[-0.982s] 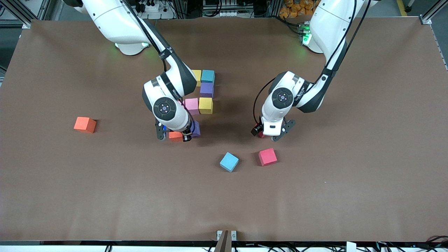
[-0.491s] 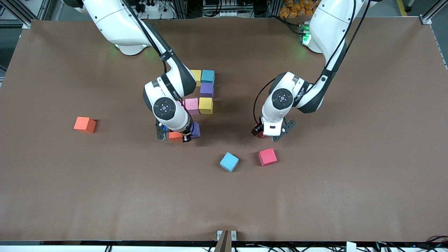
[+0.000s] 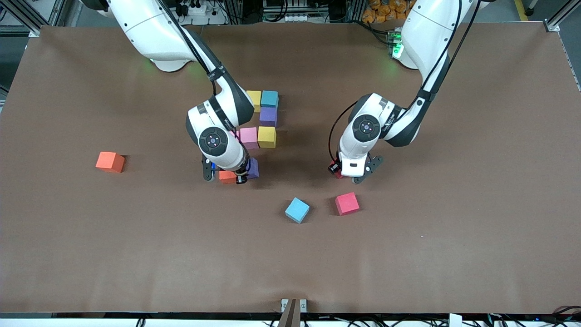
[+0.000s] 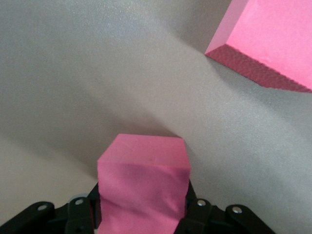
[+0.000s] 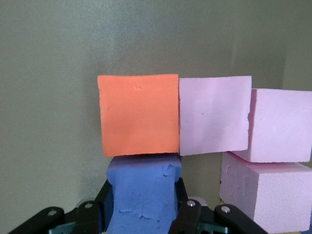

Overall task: Form number 2 with 11 blocks
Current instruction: 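Lower the purple cube next to the orange cube with the right gripper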

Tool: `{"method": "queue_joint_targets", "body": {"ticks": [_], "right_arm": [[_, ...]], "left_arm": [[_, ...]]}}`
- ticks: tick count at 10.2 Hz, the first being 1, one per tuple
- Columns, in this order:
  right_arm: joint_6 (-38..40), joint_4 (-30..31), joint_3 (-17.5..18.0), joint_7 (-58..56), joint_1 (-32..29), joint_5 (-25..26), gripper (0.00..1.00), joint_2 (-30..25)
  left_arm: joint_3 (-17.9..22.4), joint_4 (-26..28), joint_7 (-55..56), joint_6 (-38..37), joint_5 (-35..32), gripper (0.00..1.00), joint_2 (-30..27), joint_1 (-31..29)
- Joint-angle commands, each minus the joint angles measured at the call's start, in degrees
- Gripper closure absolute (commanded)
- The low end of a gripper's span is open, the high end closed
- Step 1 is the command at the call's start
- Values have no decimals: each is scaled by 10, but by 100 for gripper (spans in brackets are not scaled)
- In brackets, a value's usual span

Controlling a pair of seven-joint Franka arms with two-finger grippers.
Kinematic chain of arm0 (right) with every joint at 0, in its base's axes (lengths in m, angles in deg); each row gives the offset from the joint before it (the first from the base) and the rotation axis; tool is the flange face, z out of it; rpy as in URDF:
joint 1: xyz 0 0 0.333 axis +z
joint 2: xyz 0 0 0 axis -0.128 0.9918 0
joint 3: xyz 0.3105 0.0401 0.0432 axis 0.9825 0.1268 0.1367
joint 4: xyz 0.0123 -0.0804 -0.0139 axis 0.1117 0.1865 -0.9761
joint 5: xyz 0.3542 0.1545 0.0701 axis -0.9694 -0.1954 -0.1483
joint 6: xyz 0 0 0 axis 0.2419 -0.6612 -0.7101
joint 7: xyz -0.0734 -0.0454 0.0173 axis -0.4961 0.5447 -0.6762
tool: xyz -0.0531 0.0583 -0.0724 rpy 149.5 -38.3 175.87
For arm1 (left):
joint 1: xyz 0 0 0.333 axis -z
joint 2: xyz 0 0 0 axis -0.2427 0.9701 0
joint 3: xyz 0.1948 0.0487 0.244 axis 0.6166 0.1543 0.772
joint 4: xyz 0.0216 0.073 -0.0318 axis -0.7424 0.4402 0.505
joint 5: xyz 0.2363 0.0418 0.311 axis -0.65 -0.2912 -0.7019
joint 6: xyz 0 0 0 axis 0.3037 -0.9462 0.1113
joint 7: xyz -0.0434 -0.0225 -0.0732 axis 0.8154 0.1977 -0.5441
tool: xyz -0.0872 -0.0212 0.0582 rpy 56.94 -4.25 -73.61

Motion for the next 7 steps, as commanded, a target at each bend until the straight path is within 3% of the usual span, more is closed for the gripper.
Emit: {"method": "queue_joint_targets", "body": {"ticks": [1,4,7], "right_arm": [[-8,5,4,10,-5,-1,100,-1],[-8,8,4,10,-7,2,100,-1],[-23,19,4,10,-7,7,100,-1]], "left_arm": [[-2,4,2,9,-14,51,1,-3],[-2,3,1,9,-14,54,2,-4],[-2,3,0,9,-14,50,2,-3]]}}
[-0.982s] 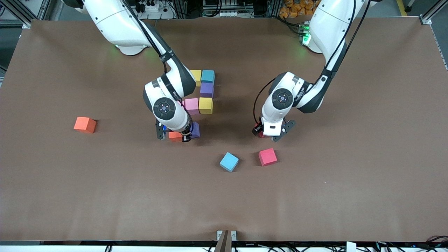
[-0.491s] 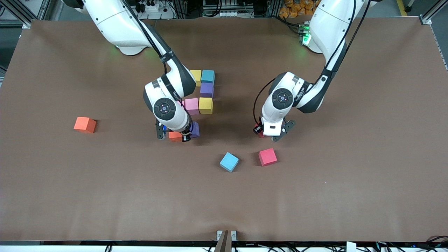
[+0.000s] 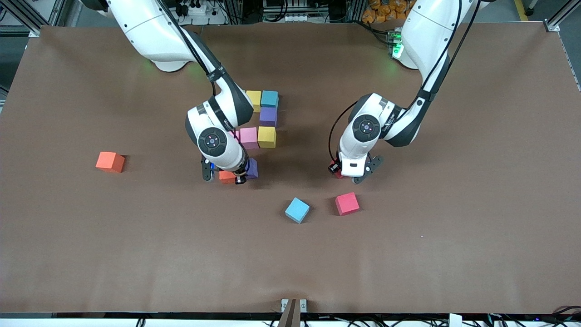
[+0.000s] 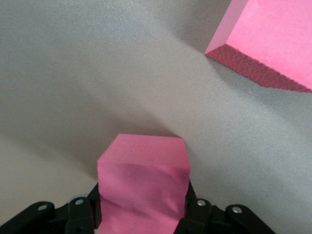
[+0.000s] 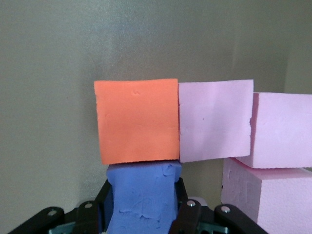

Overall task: Form number 2 with 11 blocks
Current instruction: 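Lower the purple cube next to the orange cube with the right gripper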

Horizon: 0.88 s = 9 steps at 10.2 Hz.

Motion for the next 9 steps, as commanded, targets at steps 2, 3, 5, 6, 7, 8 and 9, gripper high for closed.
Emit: {"method": "queue_joint_targets", "body": {"ticks": [2,3,5,6,7,8,9], "right_arm": [[-13,10,6,8,-7,8,100,-2],[-13,10,5,8,-8,9,100,-2],[-18,9,5,8,-8,13,100,2],[-23,10,5,9,-8,20,100,3],[-24,10,5,8,-8,23,100,4],[-24,10,5,8,-9,23,100,4],[-24,9,5,9,-9,23,100,4]], "left_arm": [[-2,2,0,9,-14,49,7,-3],[-2,2,0,9,-14,49,7,-3],[-2,2,0,9,-14,49,7,-3],[-2,2,0,9,-14,49,7,-3],[-2,1,0,9,-15,49,8,-3],[-2,1,0,9,-15,49,9,-2],[-2,1,0,9,-15,49,9,-2]]}}
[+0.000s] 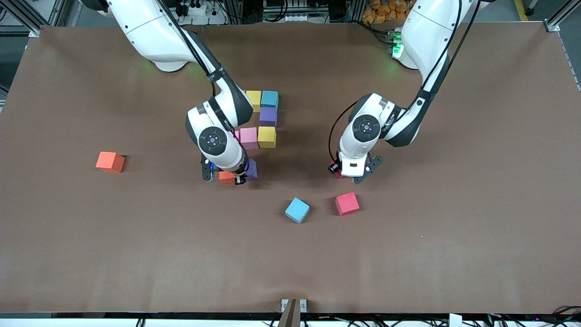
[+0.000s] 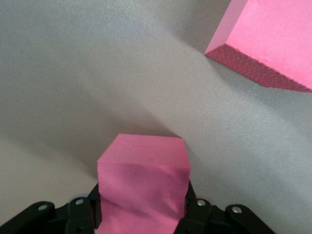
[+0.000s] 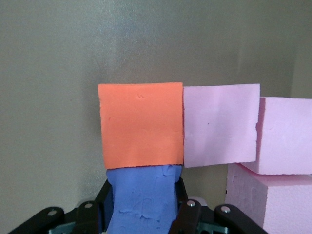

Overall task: Form number 2 with 11 blocks
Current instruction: 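Lower the purple cube next to the orange cube with the right gripper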

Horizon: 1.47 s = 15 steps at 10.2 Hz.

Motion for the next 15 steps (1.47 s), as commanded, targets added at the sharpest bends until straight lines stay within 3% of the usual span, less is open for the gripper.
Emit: {"method": "queue_joint_targets", "body": {"ticks": [1,5,6,7,8,15], "right_arm": [[-13,5,5,9,-9,14,100,4],[-15,5,5,9,-11,25,100,4],[-14,5,5,9,-15,25,96,4],[-14,5,5,9,-16,25,13,4],[-11,5,5,9,-16,25,0,4],[-5,-12,6,10,-18,22,0,-2]], "left_arm": [[-2,1,0,9,-15,49,9,-2],[-2,2,-9,9,-16,49,9,-4],[-2,3,-13,9,-16,49,10,-4],[-2,3,-13,9,-16,49,11,-4],[-2,2,-13,9,-16,49,12,-4],[-2,1,-13,9,-21,50,13,-4]]}}
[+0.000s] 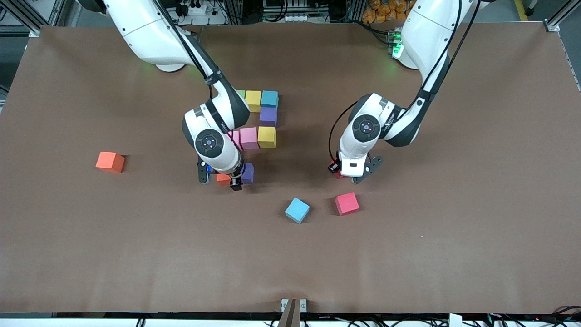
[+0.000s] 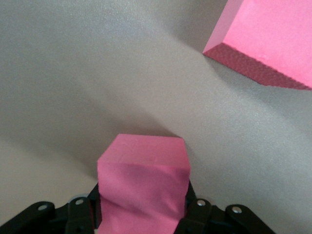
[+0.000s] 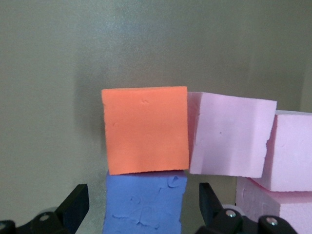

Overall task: Form number 2 with 11 blocks
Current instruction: 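Release the purple cube and withdraw the right gripper while the left gripper carries pink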

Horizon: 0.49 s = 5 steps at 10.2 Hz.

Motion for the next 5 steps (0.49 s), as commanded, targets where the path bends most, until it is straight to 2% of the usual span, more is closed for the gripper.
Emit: {"method": "queue_joint_targets", "body": {"ticks": [1,2,3,5], "right_arm": [[12,-16,6,9,-10,8,0,-8],[45,-36,6,8,-11,9,0,-8],[71,-52,6,3,-14,10,0,-10],[78,-61,6,-54,-36,21,0,-24]], "left_arm": [[-2,0,-4,8,-19,64,11,-4],[-2,-1,-3,8,-19,80,11,-5],[-2,-3,0,6,-19,84,10,-5],[-2,-5,4,-2,-18,100,-2,-10]]}}
